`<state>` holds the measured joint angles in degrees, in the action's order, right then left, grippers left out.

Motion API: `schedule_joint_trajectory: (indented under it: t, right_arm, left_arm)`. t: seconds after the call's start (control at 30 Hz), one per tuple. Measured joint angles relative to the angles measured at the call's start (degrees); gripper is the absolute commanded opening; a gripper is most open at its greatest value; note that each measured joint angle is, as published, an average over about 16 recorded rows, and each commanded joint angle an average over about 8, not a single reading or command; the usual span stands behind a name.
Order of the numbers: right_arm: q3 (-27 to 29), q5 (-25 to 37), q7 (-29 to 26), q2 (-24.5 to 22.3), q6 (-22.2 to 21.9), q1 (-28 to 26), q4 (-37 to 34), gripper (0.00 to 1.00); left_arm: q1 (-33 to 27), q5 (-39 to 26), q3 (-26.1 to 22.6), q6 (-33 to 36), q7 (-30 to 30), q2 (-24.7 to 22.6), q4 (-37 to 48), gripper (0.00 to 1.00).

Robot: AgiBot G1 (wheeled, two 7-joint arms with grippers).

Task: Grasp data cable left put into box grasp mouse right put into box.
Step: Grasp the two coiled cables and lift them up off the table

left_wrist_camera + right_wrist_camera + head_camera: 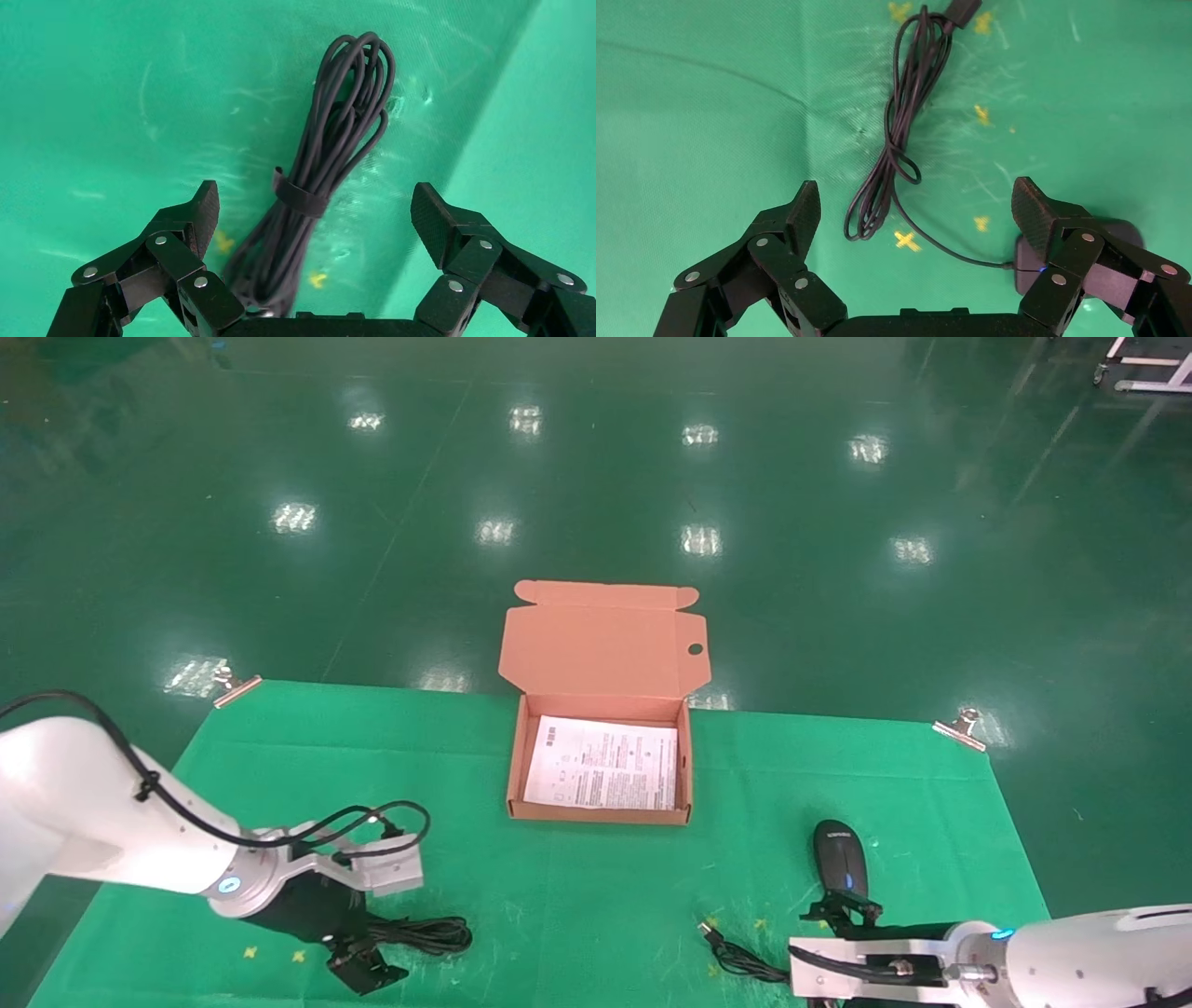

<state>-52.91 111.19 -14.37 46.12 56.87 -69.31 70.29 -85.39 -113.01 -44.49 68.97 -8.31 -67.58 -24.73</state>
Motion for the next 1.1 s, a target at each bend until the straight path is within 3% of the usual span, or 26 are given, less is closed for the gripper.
schedule_joint_trajectory:
  t: [0.23, 0.27, 0.5, 0.53, 1.1]
  right_arm:
    - [-0.29, 0.03, 0.84, 2.04, -1.63, 0.72, -3.52, 1.0]
    - [-0.32, 0.02, 0.97, 2.28, -1.82, 0.81, -3.98, 0.92]
    - [-0.47, -0.08, 1.69, 3.5, -2.68, 1.12, -6.54, 0.05]
    - [-0.47, -0.09, 1.76, 3.59, -2.75, 1.13, -6.75, 0.0]
    - [-0.44, -0.19, 1.8, 3.62, -2.73, 1.07, -6.84, 0.0]
  left_arm:
    - [-1.42, 1.1, 0.65, -1.17, 3.57, -1.37, 6.8, 0.99]
    - [-1.6, 1.2, 0.72, -1.36, 4.07, -1.51, 7.52, 0.91]
    - [-2.49, 2.05, 1.31, -2.28, 6.22, -2.07, 10.86, 0.05]
    - [-2.56, 2.14, 1.37, -2.34, 6.36, -2.1, 11.11, 0.0]
    - [-2.56, 2.22, 1.4, -2.33, 6.4, -2.07, 11.04, 0.0]
